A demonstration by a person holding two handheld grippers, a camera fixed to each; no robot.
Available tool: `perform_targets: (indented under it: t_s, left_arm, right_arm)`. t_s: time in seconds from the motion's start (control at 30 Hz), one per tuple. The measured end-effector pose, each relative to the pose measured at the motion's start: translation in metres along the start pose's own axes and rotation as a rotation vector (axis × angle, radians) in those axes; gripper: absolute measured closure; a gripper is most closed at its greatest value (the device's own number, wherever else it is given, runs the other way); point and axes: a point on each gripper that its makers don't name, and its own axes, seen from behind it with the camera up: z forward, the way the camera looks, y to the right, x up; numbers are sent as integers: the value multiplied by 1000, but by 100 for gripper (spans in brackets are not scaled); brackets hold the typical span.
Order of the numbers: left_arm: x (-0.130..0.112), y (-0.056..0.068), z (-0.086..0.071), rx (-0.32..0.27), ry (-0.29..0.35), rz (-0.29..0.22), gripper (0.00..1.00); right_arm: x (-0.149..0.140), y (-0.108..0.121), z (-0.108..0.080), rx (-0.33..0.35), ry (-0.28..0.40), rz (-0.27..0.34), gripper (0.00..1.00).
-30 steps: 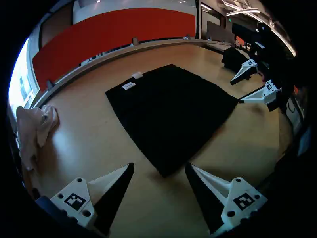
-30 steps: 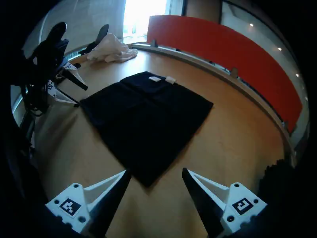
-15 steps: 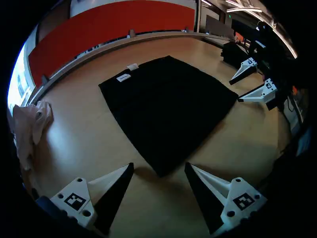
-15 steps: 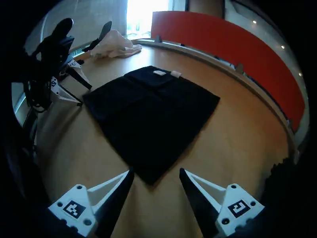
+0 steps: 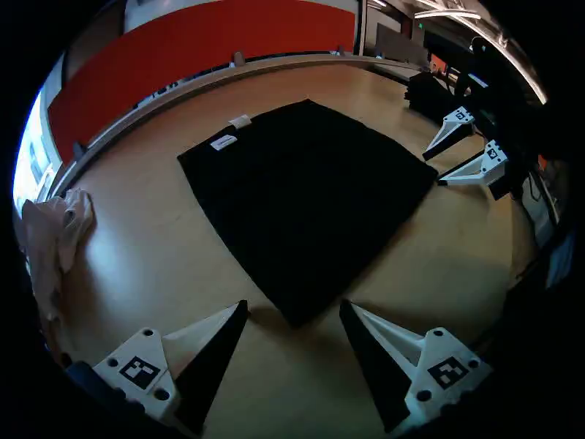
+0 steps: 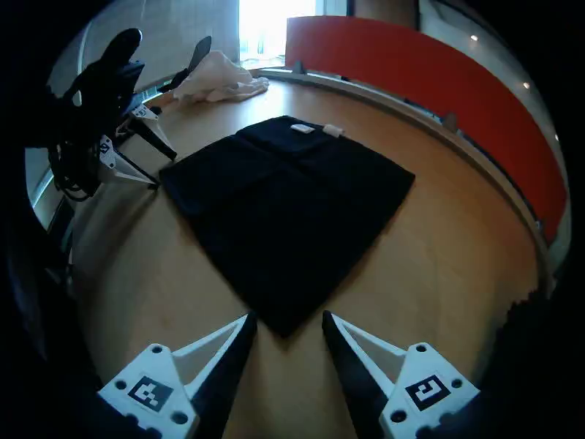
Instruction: Fold towel
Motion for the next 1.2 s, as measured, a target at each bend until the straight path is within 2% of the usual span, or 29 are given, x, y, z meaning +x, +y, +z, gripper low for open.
perform_targets:
  t_s: [0.17,0.33,0.7,0.83,0.9,1.2]
  left_arm:
    - [0,3,1,1,-4,-3,14]
    - [0,7,1,0,-2,0,27]
    - [0,13,1,5,-14,-12,51]
    - [1,10,1,20,-22,-26,75]
    - [1,8,1,29,-26,-36,83]
    - [3,9,-1,34,-35,-70,88]
  right_arm:
    - [-1,-6,0,15,-2,6,46]
    - [-1,-7,-1,20,-2,13,51]
    - [1,-14,0,19,-3,16,76]
    - [0,-14,0,6,-6,27,80]
    - [0,-12,0,-4,-8,35,82]
    - [9,-7,-6,-28,18,65,84]
